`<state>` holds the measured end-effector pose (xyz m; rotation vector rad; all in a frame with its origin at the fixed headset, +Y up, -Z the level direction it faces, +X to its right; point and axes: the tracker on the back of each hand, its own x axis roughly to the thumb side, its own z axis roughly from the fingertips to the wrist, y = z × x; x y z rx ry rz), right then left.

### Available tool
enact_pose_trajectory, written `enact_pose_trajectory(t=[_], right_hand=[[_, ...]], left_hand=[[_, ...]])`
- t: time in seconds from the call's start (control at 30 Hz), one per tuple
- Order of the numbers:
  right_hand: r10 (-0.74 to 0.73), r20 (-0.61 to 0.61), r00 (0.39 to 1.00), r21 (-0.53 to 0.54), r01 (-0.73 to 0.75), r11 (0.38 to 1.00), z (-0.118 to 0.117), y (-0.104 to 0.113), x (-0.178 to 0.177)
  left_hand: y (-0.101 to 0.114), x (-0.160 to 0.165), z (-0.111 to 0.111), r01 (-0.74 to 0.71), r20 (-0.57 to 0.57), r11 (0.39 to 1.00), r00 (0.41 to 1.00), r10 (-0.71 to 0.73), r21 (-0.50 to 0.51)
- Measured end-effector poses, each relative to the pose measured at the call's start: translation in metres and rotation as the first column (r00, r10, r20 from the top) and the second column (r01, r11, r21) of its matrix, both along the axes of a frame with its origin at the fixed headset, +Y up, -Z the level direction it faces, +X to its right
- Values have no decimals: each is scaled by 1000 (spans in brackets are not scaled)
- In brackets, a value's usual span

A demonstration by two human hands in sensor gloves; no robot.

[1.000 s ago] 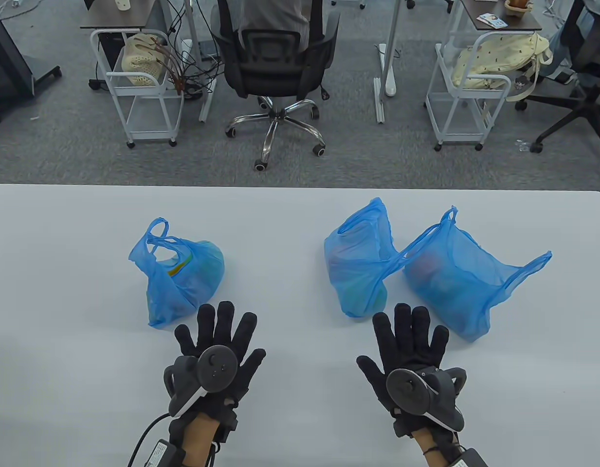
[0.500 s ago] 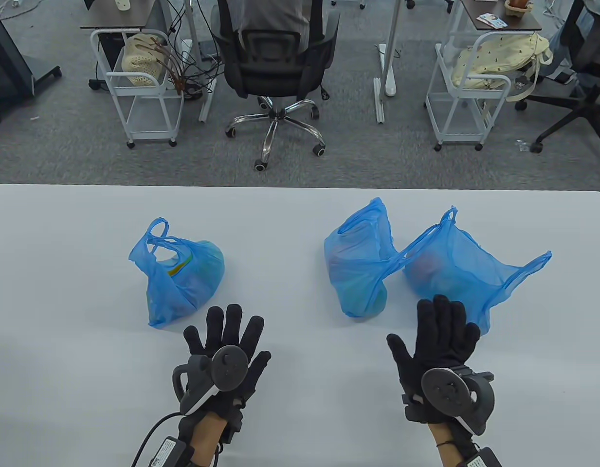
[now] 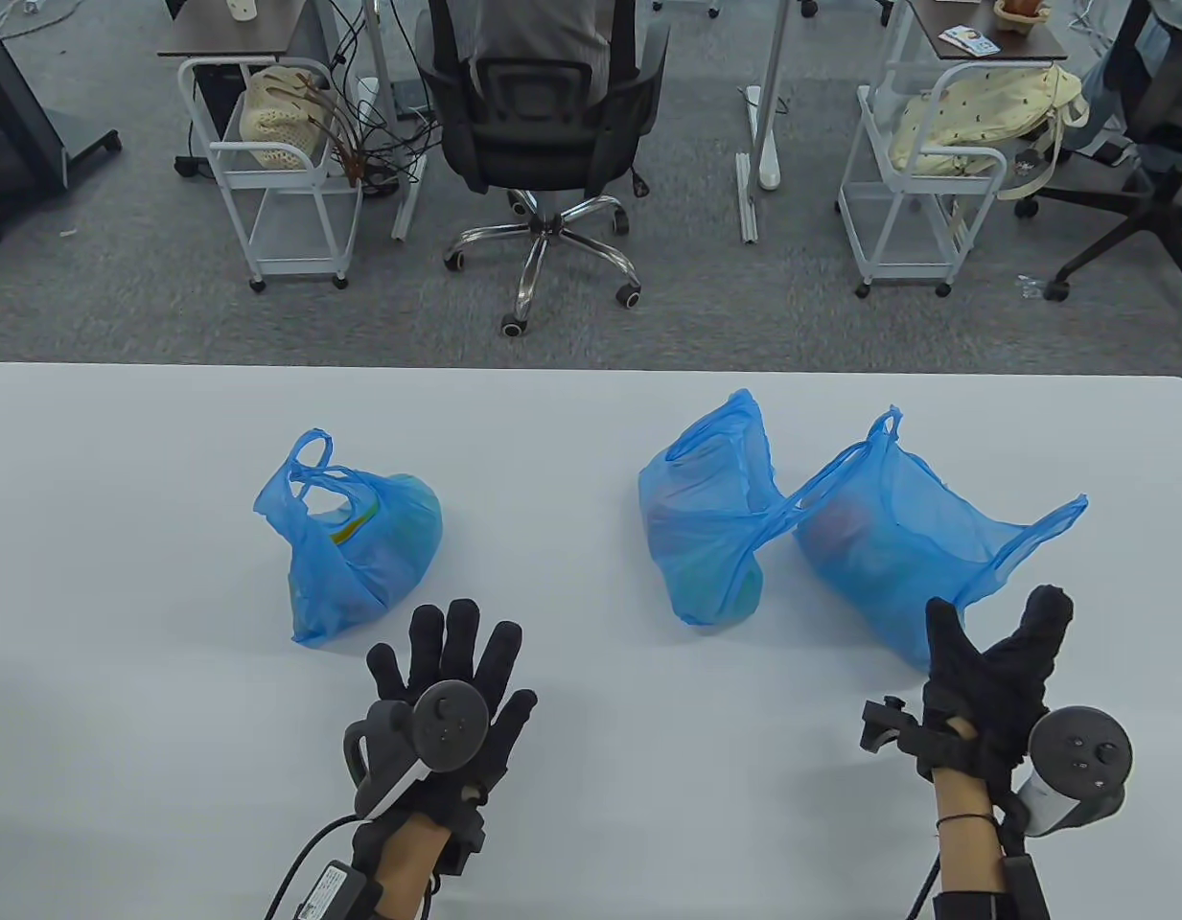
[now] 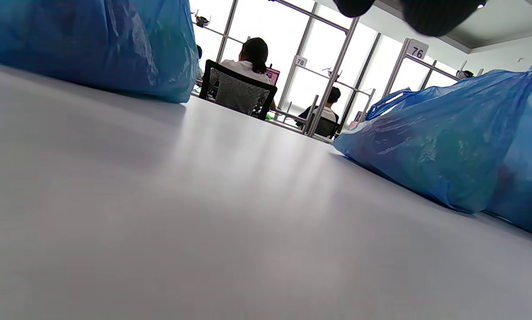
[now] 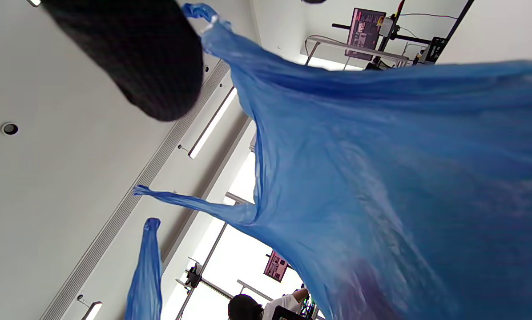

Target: Tie knot on plastic bag top

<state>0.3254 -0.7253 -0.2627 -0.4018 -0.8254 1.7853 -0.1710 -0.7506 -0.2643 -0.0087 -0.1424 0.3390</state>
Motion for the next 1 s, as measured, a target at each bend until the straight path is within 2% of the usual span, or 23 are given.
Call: enact_pose_trajectory(t=[0.07,0.17,0.3,0.4,0.53,0.6,0.67,0.73,0.87,0.9,1.0], right_hand=[[26,-18,999,-49,-27,998,-9,0,1],[73,22,997,-90,-71,993,-20,-4,1],[-73,101,992,-7,74,997,-27,-20,3],[-54,149,987,1,55,998,-25,-19,8],[-32,152,988,-35,38,999,-29,-15,13],[-71,110,991,-65,79,995,-36,-15,14],[-84,124,989,-37,90,995,-39,-17,13],[-80,148,986,7,80,997,-39,-21,10],[-180,142,973,110,165,980,-38,-26,8],[-170,127,977,101,158,982,-37,-26,8],[-157,112,981,97,147,984,-32,-25,7]], left_hand=[[-2,0,-2,-8,-1,1000,1000,8,-14],[-5,0,-4,-29,1,999,1000,29,-32],[-12,4,-7,-22,8,997,1000,23,-70],[-13,6,-8,-34,14,997,999,35,-73],[-4,9,-13,-64,3,995,998,65,-74],[6,14,-20,1,10,1000,1000,-1,-31],[14,18,-28,62,3,998,998,-62,10],[14,21,-35,47,-10,999,999,-46,15],[0,23,-39,3,-18,999,1000,-2,38],[1,20,-41,19,-9,1000,1000,-19,1],[0,7,-40,-47,-38,998,998,48,43]])
